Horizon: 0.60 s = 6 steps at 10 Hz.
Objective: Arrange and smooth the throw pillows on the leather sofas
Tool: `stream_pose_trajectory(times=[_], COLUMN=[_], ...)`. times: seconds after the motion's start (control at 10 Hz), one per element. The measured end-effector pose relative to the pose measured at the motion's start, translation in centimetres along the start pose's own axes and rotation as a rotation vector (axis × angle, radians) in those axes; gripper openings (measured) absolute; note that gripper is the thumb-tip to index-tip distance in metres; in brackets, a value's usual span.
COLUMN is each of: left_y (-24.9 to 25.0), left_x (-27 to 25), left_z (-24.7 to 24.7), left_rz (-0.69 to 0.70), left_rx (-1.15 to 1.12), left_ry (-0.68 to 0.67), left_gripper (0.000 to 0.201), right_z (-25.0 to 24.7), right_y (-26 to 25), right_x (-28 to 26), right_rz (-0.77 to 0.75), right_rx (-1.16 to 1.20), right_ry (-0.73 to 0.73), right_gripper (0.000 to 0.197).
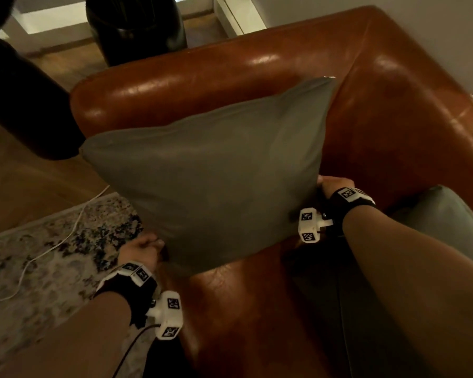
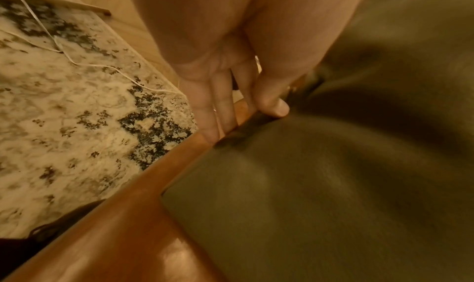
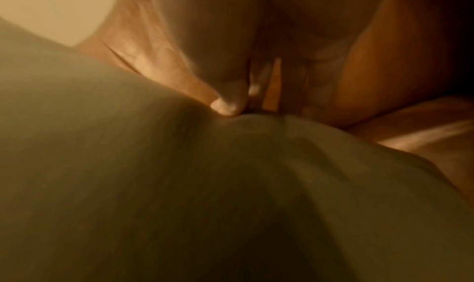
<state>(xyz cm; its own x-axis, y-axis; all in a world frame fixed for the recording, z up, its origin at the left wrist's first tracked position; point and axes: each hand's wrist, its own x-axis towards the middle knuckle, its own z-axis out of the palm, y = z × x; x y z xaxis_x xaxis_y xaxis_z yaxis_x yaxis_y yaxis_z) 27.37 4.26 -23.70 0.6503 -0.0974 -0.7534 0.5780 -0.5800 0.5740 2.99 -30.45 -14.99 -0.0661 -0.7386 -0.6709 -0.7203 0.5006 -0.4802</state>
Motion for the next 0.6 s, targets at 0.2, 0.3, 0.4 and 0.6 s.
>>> stream_pose_trajectory(times=[0.2,0.3,0.4,0.6], left_y=[-0.1,0.7,1.2,4.6], left_x=[-0.2,-0.6,-0.7,-4.4], left_z=[0.3,-0.4,-2.2,-3.7], left_rz=[-0.090,-0.082,0.073,0.269], left_rx=[-0.090,0.024,0.301,0.917], left_ry=[0.029,0.000,-0.014,-0.055], left_gripper=[0.012,0.012,0.016,0.033], right_z=[-0.8,-0.9,-0.9,-2.0], right_y=[-1.1,-0.7,-0.4,-1.2], right_x=[-0.2,-0.5,-1.4,-4.6], right_rz=[0.091,0.016,-0.019,-0.125], right_rx=[-0.093,-0.098,-0.006,0.051], right_ry=[0.120,0.066,0.040,0.046], right_gripper=[0.038,0.035,0.038,0.040])
